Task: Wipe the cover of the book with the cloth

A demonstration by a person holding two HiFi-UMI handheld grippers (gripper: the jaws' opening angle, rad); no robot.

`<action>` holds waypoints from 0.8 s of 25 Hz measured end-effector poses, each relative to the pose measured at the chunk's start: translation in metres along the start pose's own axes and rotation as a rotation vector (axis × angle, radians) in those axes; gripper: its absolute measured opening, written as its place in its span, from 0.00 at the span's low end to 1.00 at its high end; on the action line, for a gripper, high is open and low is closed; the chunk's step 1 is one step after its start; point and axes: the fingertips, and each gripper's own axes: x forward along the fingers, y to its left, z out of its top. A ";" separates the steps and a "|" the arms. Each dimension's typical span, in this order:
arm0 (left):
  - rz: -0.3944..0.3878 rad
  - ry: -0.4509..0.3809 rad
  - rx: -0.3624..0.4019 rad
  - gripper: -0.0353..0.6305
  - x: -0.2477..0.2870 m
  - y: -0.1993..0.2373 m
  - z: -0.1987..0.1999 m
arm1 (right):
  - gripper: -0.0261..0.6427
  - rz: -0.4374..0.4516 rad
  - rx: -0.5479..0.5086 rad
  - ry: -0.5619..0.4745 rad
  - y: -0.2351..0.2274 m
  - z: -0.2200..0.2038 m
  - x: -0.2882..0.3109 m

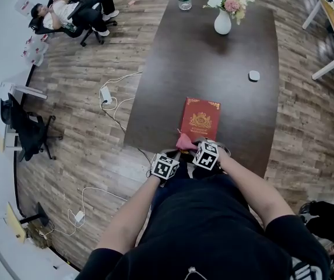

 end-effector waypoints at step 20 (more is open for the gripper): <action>0.009 -0.015 -0.015 0.05 0.001 -0.001 0.002 | 0.21 -0.020 -0.002 0.010 -0.002 -0.023 -0.017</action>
